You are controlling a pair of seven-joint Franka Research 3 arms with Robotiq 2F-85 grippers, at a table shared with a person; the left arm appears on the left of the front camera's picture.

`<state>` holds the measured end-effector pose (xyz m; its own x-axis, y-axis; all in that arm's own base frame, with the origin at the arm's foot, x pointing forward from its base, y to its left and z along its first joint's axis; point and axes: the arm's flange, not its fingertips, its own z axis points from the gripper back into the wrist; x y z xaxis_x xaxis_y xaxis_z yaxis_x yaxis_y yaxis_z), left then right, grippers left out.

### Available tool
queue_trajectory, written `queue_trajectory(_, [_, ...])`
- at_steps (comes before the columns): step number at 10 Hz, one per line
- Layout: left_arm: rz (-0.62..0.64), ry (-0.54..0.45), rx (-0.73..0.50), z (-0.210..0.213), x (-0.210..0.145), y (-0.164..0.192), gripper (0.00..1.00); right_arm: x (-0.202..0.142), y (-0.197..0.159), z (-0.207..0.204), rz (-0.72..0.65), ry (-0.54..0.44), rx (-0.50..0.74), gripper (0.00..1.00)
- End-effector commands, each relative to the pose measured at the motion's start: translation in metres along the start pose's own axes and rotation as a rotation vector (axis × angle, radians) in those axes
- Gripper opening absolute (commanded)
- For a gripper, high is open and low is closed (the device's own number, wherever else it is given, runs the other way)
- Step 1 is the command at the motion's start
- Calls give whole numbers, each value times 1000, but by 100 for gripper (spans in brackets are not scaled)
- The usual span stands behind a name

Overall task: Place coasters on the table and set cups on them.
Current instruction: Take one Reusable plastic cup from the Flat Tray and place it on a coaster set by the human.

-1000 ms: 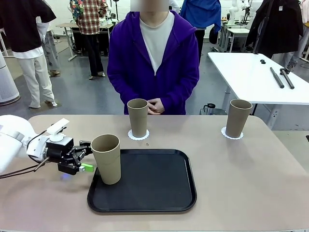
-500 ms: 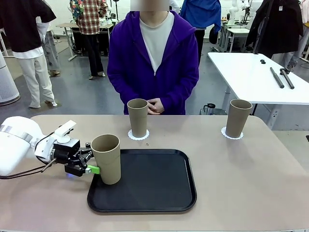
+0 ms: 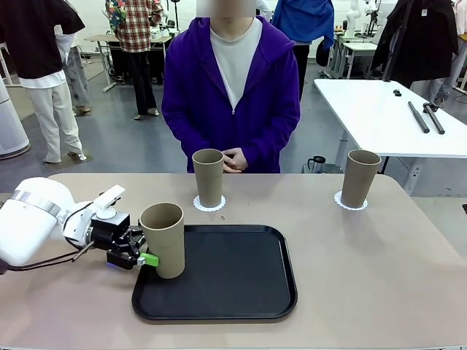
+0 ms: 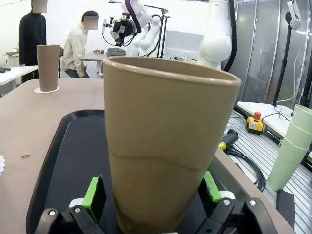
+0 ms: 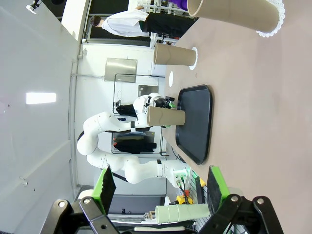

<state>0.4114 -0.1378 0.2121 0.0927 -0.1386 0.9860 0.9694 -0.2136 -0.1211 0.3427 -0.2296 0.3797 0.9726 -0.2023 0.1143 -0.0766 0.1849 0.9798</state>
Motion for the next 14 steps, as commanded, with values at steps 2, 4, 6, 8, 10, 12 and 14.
queue_trajectory(2, [-37,18,8,-16,1,2,100,-1,1,0,-7,2,0,100])
queue_trajectory(4, [-42,24,-13,-23,-2,-5,100,-1,1,0,-7,2,0,100])
queue_trajectory(6, [-47,25,-25,-27,-1,-3,100,-1,1,0,-7,2,0,100])
queue_trajectory(8, [-66,14,-32,-24,0,-6,40,-1,1,0,-7,2,0,100])
queue_trajectory(10, [-73,22,-30,-17,5,-7,37,-1,1,0,-7,2,0,100])
queue_trajectory(12, [-94,12,30,-7,28,-13,0,-1,1,0,-7,2,0,100])
queue_trajectory(14, [-42,35,135,-1,96,-22,0,-1,1,0,-7,2,0,100])
